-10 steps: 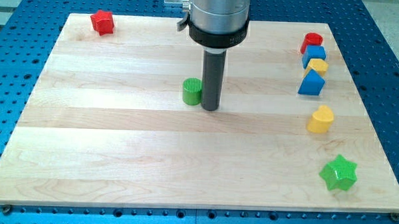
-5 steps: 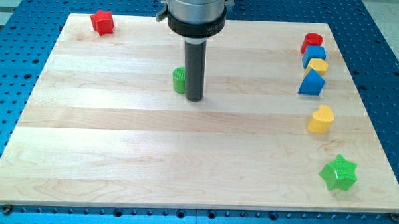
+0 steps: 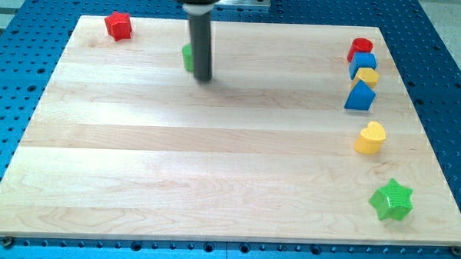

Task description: Move the green circle horizontally left to the red circle

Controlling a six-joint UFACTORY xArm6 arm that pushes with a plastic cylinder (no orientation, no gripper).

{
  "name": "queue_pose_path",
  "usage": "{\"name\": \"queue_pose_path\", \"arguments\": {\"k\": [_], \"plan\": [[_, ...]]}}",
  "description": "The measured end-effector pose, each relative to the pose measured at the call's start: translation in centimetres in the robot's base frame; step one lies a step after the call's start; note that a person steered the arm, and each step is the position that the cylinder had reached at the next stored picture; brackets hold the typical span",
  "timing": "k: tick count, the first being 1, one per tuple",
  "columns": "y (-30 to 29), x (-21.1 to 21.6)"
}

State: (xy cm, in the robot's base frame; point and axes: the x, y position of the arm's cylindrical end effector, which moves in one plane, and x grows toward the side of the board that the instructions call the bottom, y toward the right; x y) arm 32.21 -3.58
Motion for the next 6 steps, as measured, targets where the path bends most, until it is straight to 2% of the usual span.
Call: {"name": "queue_pose_path", "arguments": {"k": [1, 2, 3, 4, 5, 6], "plan": [[-1.5, 4.3], [-8.3, 2.0], [-1.7, -2.2], [0.0, -1.9], [-2.0, -2.5], [2.3, -4.4]]}}
